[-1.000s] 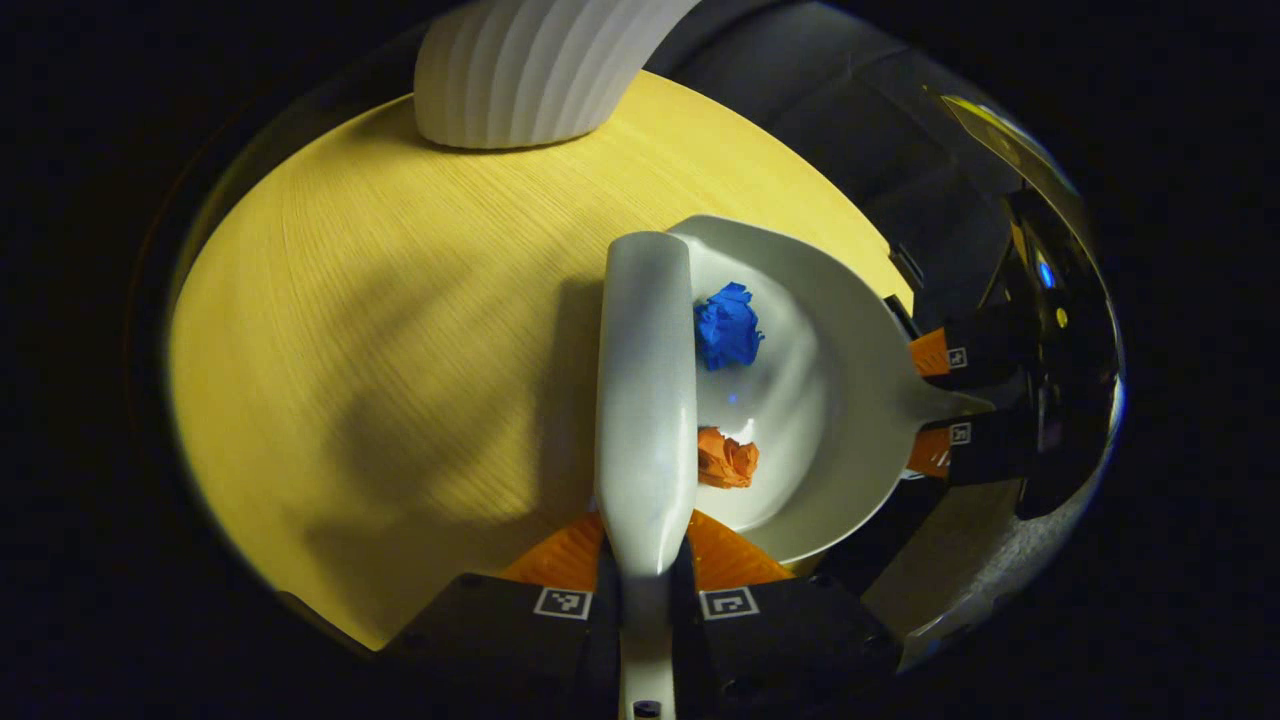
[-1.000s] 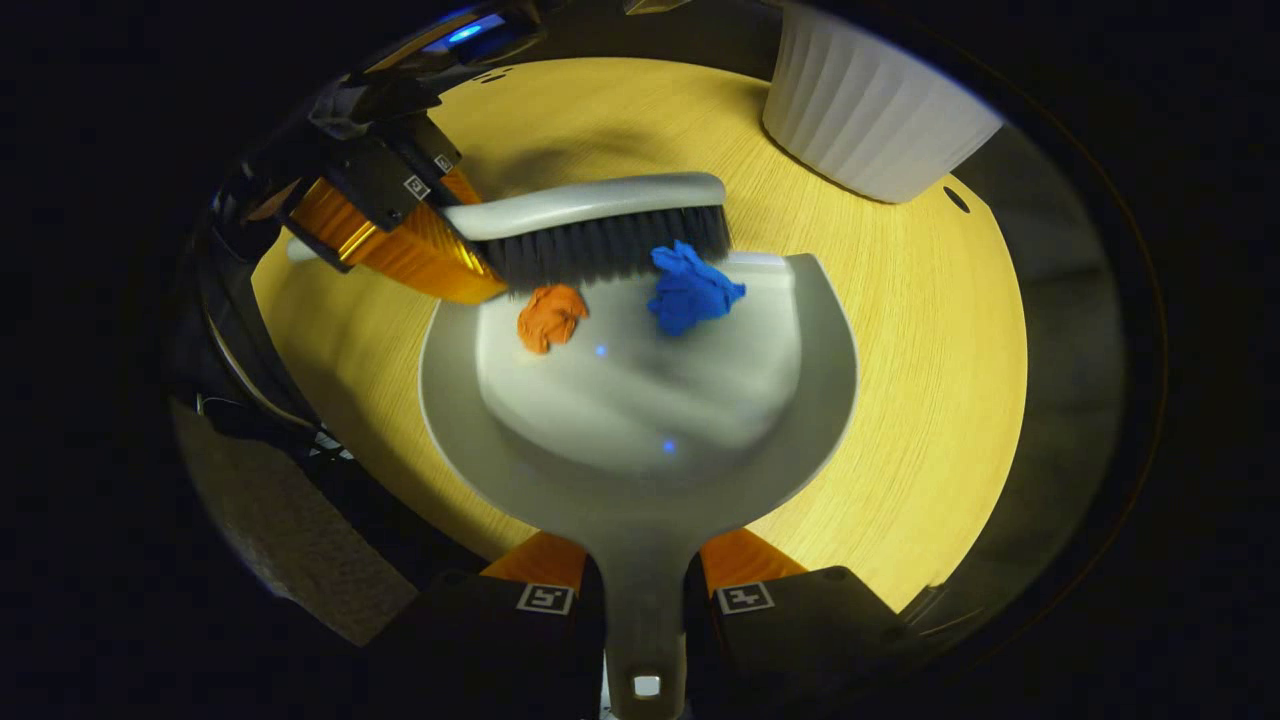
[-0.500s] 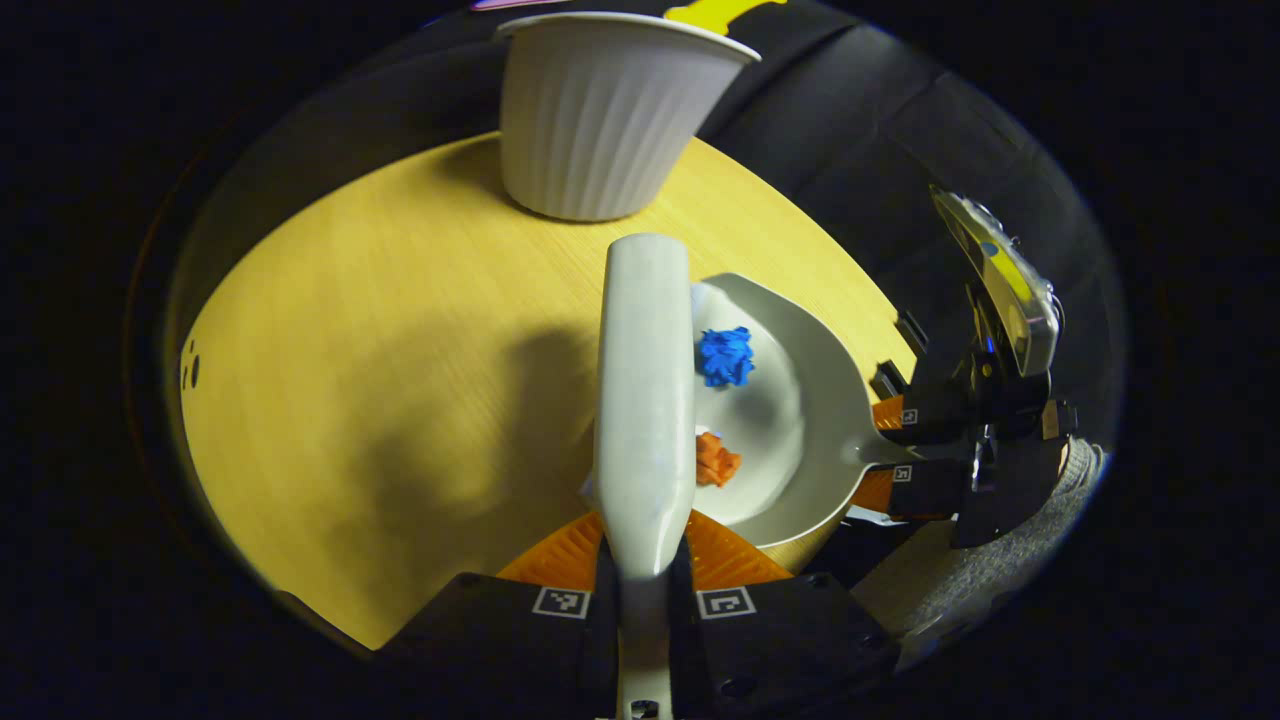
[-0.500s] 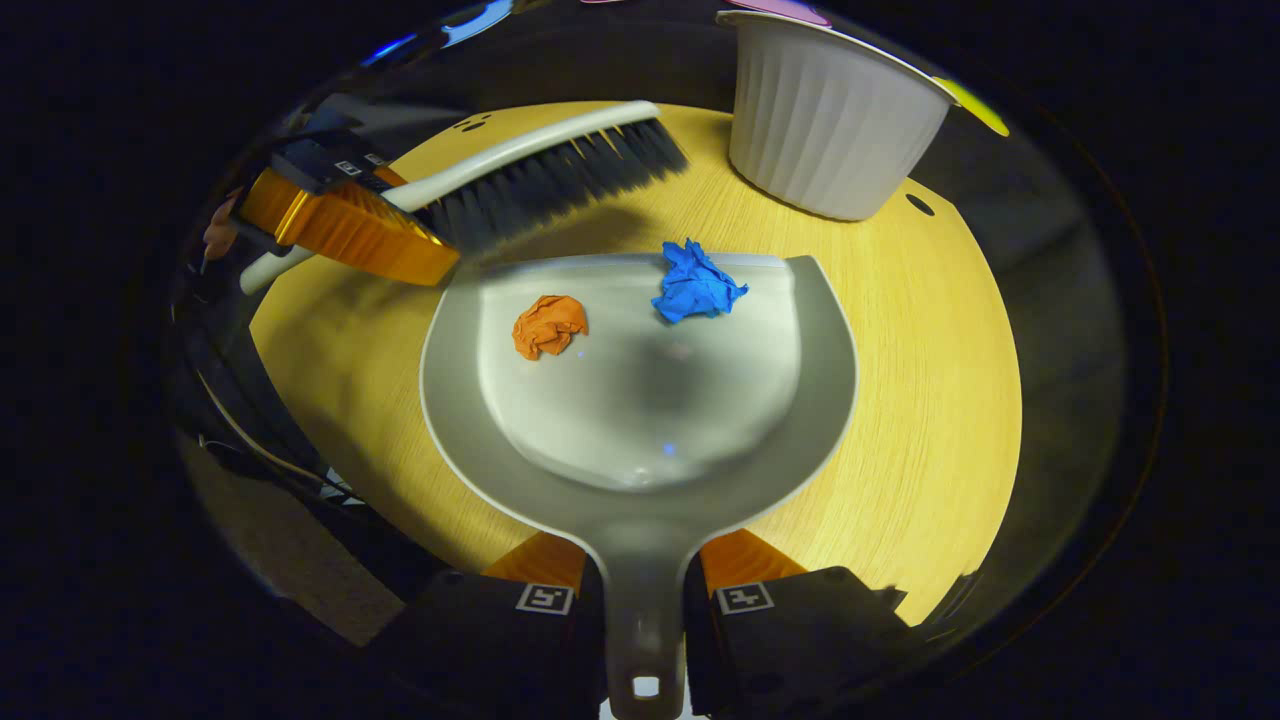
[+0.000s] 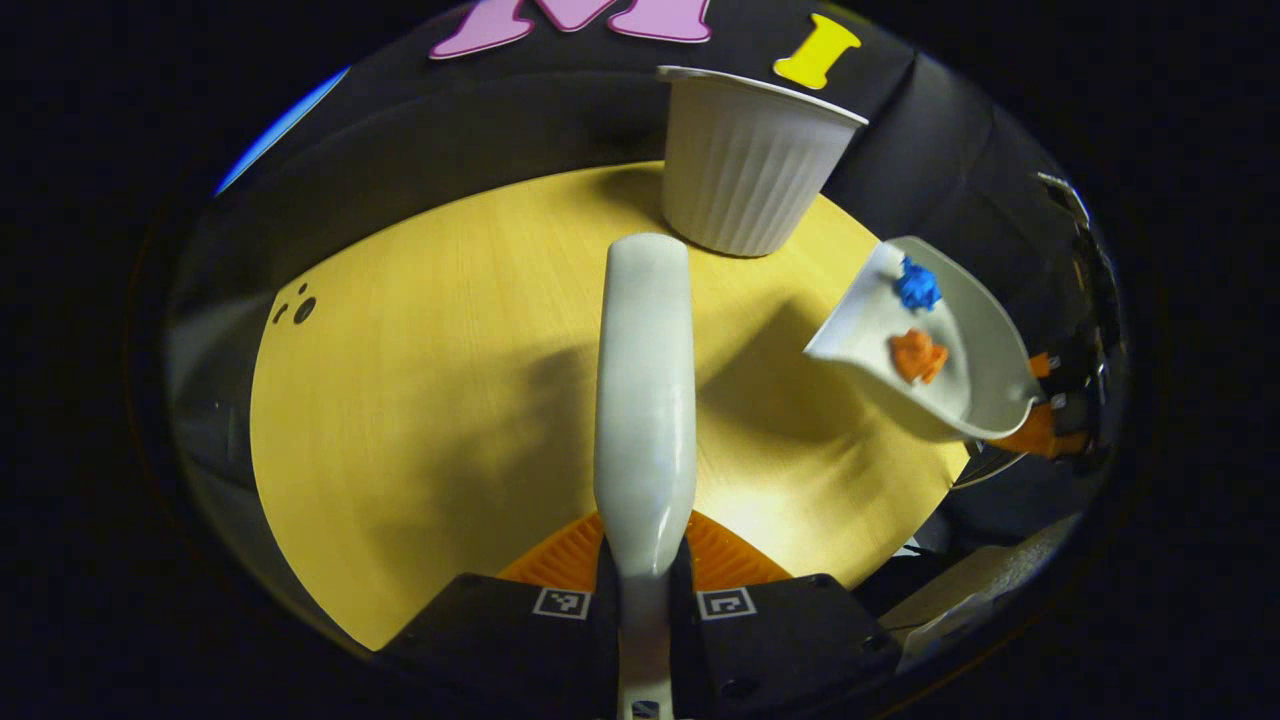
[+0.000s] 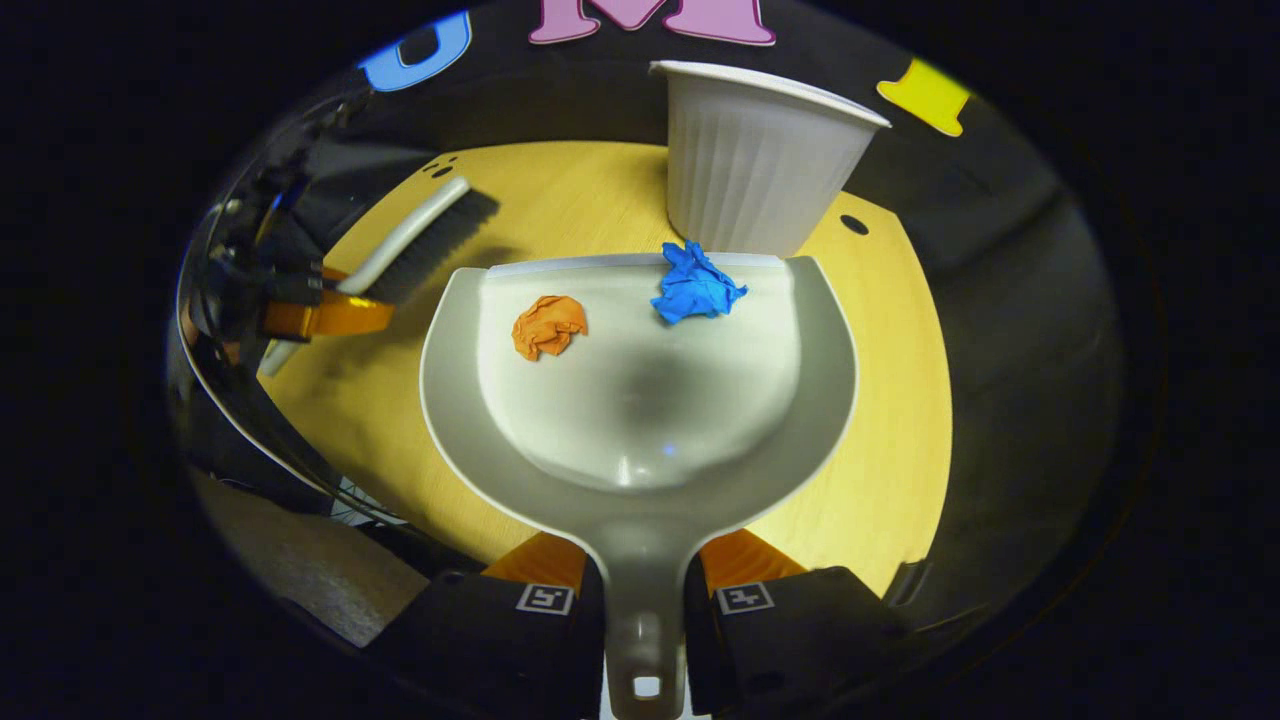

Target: Pick up the small broom and dustpan from the desktop, sweep the trash into the dustpan with the broom, and then empty the trash into the garbage bin.

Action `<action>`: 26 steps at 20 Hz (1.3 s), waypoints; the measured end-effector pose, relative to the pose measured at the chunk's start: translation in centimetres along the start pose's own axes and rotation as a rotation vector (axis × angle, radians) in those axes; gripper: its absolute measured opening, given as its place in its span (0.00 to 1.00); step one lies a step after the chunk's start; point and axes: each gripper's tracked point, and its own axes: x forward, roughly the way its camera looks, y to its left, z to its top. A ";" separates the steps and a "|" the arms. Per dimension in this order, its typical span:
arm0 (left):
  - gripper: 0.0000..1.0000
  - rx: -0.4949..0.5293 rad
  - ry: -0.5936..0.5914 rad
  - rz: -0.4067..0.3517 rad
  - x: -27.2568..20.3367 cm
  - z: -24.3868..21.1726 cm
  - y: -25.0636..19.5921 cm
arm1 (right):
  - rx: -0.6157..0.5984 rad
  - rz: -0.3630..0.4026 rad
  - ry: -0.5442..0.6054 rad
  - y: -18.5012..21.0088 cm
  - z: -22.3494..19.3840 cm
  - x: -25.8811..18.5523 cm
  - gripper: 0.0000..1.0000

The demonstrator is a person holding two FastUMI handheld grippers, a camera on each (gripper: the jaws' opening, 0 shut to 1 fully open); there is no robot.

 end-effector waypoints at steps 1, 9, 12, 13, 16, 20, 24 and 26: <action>0.24 -0.010 0.005 0.001 0.0 -0.7 0.1 | 0.003 -0.003 -0.003 -0.7 0.9 -1.2 0.37; 0.24 -0.017 0.036 -0.015 0.0 -5.0 0.4 | 0.097 -0.064 -0.068 -7.2 8.8 -9.2 0.37; 0.24 -0.026 0.041 -0.028 0.0 -6.1 0.4 | 0.118 -0.122 -0.086 -10.1 11.9 -10.4 0.37; 0.24 -0.027 0.043 -0.031 0.0 -6.5 0.4 | 0.118 -0.142 -0.085 -11.0 12.9 -10.6 0.37; 0.24 -0.025 0.043 -0.029 -0.2 -7.0 0.9 | 0.093 -0.220 -0.083 -14.4 15.8 -10.4 0.37; 0.24 -0.040 0.042 -0.029 -0.6 -7.6 1.3 | 0.054 -0.300 -0.060 -16.8 18.6 -10.1 0.37; 0.24 -0.062 0.047 -0.027 -0.7 -8.5 1.8 | -0.005 -0.343 0.003 -18.3 21.7 -8.7 0.40; 0.24 -0.067 0.048 -0.021 -0.7 -8.9 2.1 | -0.051 -0.361 0.040 -18.8 22.7 -7.8 0.36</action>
